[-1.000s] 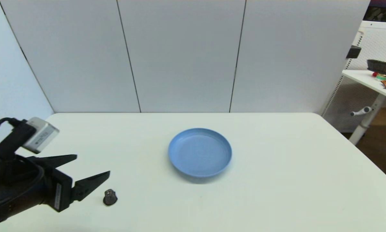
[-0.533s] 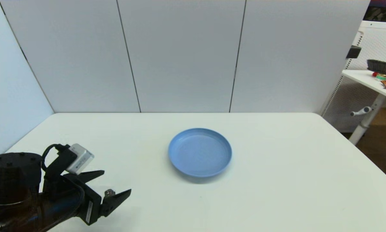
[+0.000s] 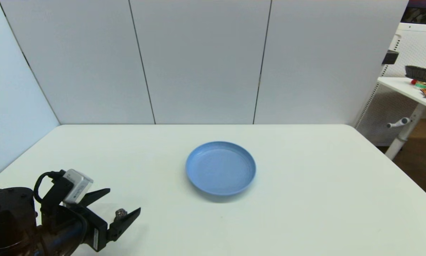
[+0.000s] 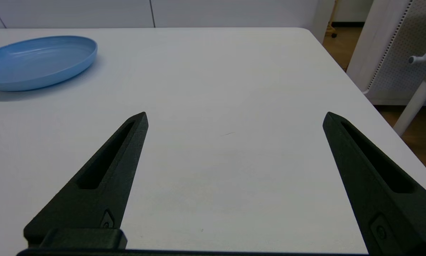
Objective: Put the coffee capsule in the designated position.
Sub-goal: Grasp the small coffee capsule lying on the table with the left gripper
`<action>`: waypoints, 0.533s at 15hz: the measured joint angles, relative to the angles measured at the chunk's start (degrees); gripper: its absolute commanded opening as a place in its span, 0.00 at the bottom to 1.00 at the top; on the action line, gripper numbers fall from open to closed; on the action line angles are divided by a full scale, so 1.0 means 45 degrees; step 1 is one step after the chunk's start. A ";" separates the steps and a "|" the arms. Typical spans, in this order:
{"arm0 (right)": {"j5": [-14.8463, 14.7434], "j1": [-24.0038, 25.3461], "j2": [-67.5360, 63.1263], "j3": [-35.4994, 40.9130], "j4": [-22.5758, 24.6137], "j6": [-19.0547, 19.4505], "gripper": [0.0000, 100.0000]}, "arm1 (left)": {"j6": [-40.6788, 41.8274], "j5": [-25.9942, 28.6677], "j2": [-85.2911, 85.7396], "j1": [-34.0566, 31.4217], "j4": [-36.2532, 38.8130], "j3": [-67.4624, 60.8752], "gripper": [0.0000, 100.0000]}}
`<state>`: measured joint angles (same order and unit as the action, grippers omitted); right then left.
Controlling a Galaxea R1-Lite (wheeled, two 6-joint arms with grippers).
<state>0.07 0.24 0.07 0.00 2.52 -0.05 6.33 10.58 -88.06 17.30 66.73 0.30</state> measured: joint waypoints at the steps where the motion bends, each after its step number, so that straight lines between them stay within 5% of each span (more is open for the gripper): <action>1: 0.0005 0.0000 0.0000 0.0000 0.0000 -0.0011 1.00 | 0.0000 -0.0005 -0.0092 -0.0011 0.0073 -0.0027 1.00; 8: 0.0000 0.0000 0.0000 0.0000 0.0000 0.0005 1.00 | -0.0049 -0.0057 -0.0710 -0.0200 -0.0349 -0.0068 1.00</action>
<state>0.07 0.24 0.07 0.00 2.52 -0.02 6.11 10.33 -91.26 16.40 65.16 0.00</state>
